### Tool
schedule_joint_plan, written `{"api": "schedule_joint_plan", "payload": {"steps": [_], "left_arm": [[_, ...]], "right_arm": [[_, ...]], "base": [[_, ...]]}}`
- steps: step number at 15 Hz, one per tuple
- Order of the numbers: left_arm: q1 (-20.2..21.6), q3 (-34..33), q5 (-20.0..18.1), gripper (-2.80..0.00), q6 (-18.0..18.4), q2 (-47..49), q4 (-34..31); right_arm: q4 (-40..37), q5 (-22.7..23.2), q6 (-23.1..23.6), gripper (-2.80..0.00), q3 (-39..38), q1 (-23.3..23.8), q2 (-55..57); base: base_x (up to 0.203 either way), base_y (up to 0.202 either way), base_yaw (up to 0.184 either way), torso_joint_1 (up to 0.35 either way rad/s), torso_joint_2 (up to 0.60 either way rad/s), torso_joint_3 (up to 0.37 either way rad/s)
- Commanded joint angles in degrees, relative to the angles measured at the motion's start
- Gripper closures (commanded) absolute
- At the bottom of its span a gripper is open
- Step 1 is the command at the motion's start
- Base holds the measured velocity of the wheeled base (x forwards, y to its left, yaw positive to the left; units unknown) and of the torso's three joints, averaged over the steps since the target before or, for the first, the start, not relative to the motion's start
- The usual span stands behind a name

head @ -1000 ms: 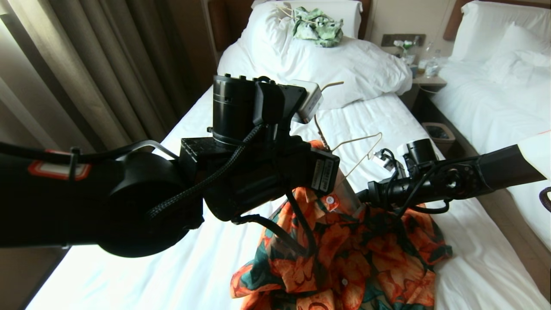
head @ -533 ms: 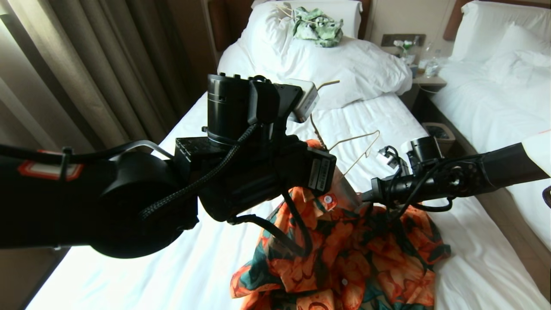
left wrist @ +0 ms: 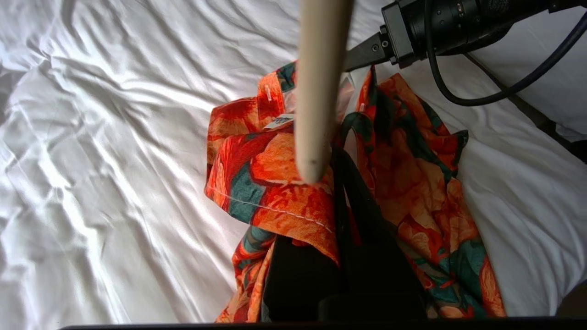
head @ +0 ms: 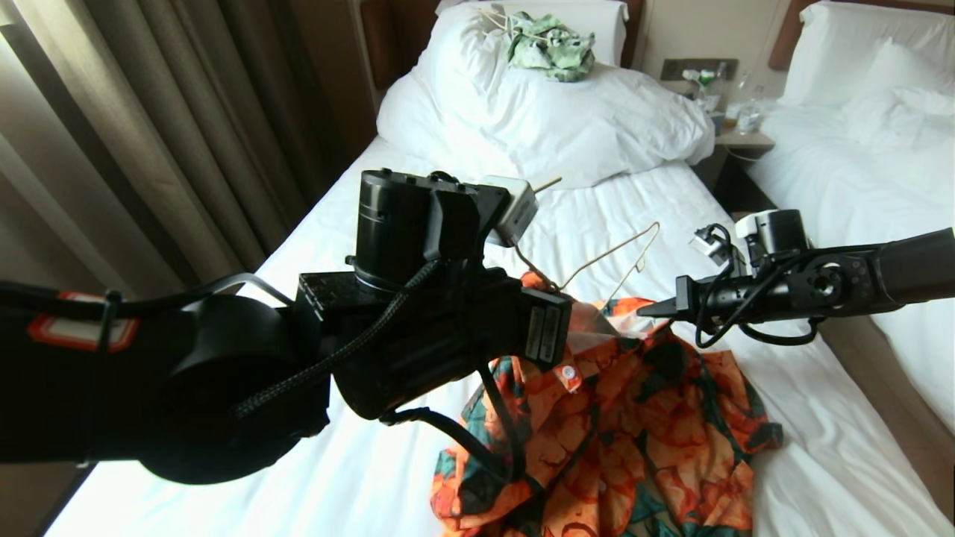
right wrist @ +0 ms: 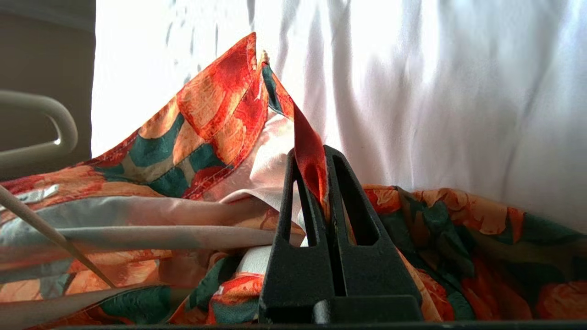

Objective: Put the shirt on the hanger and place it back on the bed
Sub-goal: Hook the other side of the shirt onto the hanger

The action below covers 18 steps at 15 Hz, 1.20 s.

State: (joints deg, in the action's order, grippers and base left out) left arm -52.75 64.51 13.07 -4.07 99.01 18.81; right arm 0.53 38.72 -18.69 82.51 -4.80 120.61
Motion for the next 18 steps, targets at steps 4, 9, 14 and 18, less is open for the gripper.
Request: {"api": "schedule_joint_plan", "payload": {"steps": [4, 9, 14, 18], "left_arm": [[-1.8, -2.9, 0.2, 0.0, -2.2, 1.4, 0.3], [-3.6, -3.6, 2.0, 0.0, -3.5, 6.2, 0.6], [-5.6, -3.8, 2.3, 0.0, -3.4, 7.2, 1.9], [-7.2, -4.0, 3.4, 0.0, -3.4, 8.6, 2.0]], "right_arm": [[0.1, 0.2, -0.1, 0.0, 1.5, 2.8, -1.0], [0.1, 0.2, -0.1, 0.0, 1.4, 3.6, -3.5], [0.3, 0.1, 0.2, 0.0, 0.9, 4.2, -6.0], [0.5, 0.0, 0.4, 0.0, 0.2, 4.4, -8.0]], "base": [[0.0, 0.0, 0.0, 0.0, 0.0, 0.0], [0.0, 0.0, 0.0, 0.0, 0.0, 0.0], [0.0, 0.0, 0.0, 0.0, 0.0, 0.0], [0.0, 0.0, 0.0, 0.0, 0.0, 0.0]]}}
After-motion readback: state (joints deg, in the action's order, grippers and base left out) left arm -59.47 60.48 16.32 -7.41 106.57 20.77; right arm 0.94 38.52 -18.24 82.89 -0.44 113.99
